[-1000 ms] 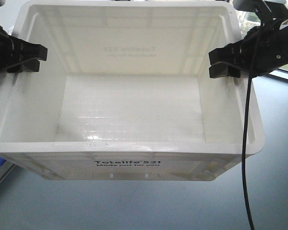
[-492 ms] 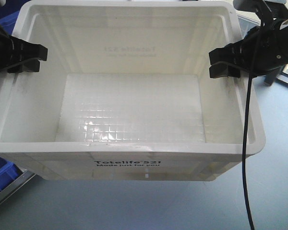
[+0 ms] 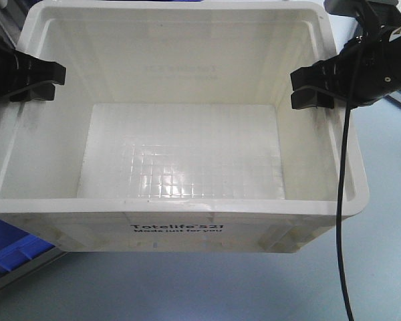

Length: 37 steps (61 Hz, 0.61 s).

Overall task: Move bin from left to right shelf
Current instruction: 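Keep holding the tote while the base drives to the other shelf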

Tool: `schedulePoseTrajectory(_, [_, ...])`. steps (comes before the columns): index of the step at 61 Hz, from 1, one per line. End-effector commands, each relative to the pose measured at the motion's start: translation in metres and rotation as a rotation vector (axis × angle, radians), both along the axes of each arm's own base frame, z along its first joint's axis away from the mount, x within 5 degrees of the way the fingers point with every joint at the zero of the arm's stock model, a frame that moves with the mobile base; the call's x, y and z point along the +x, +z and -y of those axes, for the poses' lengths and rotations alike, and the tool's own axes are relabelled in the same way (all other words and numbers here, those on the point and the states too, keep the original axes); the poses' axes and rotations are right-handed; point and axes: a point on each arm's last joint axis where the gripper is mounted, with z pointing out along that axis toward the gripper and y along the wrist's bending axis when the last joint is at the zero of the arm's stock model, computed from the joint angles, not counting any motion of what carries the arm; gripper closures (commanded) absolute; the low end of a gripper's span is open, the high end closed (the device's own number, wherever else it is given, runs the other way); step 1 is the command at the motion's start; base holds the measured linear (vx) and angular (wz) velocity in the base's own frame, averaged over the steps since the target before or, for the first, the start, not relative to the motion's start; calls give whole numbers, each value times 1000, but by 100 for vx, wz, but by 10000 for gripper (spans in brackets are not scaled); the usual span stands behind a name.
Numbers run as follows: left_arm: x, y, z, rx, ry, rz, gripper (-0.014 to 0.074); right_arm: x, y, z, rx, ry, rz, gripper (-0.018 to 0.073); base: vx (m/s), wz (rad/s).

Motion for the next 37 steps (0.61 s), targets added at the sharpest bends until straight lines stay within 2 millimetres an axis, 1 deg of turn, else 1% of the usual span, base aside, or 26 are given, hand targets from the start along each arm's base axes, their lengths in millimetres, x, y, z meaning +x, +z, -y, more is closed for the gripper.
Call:
schedulePoseTrajectory(1, [-5, 31, 0, -19, -14, 180, 604, -3, 28, 3, 17, -14, 151, 564, 9, 46])
schedulePoseTrajectory(24, [-5, 31, 0, -19, -14, 180, 604, -3, 28, 3, 17, -14, 151, 564, 9, 42])
schedulePoseTrajectory(37, [-5, 31, 0, -19, -14, 180, 604, -3, 28, 3, 17, -14, 151, 564, 8, 51])
